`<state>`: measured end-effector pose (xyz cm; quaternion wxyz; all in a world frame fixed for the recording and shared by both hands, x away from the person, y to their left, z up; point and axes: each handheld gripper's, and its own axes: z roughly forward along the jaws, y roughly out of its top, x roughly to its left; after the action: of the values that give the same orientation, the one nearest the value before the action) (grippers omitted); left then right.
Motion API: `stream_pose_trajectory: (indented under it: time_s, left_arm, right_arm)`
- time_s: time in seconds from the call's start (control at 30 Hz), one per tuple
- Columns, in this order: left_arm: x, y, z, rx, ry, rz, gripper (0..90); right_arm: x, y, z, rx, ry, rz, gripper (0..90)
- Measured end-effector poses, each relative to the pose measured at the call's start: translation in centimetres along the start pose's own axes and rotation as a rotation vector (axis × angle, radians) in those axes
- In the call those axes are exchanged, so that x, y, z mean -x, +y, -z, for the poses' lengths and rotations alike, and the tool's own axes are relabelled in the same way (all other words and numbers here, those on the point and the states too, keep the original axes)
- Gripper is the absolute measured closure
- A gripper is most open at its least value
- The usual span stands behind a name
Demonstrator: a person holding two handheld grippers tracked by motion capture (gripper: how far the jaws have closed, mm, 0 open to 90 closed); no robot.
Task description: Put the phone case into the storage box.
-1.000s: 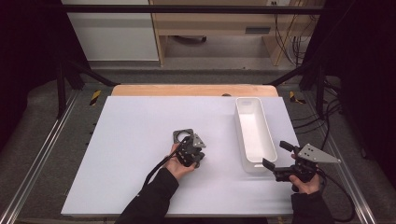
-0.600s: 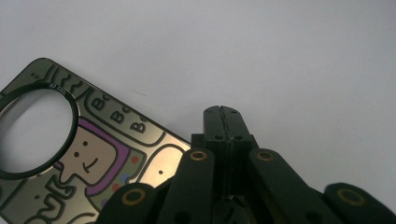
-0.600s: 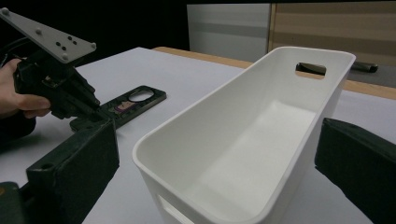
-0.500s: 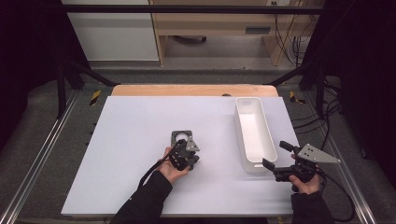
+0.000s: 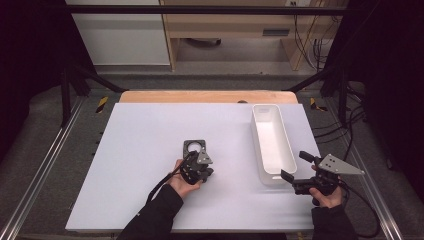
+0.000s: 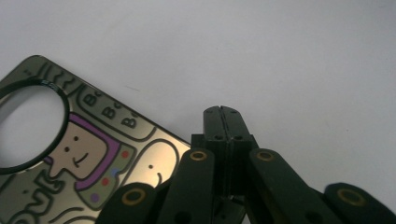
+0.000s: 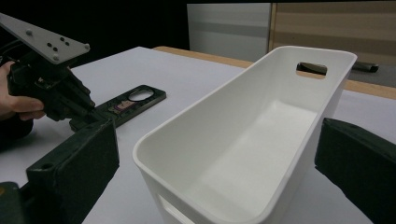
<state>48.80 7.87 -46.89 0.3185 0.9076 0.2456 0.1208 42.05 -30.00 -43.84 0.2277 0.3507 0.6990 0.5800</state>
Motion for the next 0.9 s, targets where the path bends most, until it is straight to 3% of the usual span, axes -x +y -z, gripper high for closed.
stream_pose_trajectory:
  time_s: [0.4,0.9]
  left_arm:
    - [0.5,-0.2,0.4,-0.055,0.023,-0.007,89.3]
    - [-0.2,-2.5,2.3,-0.080,0.061,0.031,89.3]
  right_arm:
    - [0.0,0.1,0.2,0.006,-0.001,-0.002,0.3]
    - [0.0,0.1,0.1,0.001,-0.001,-0.003,0.3]
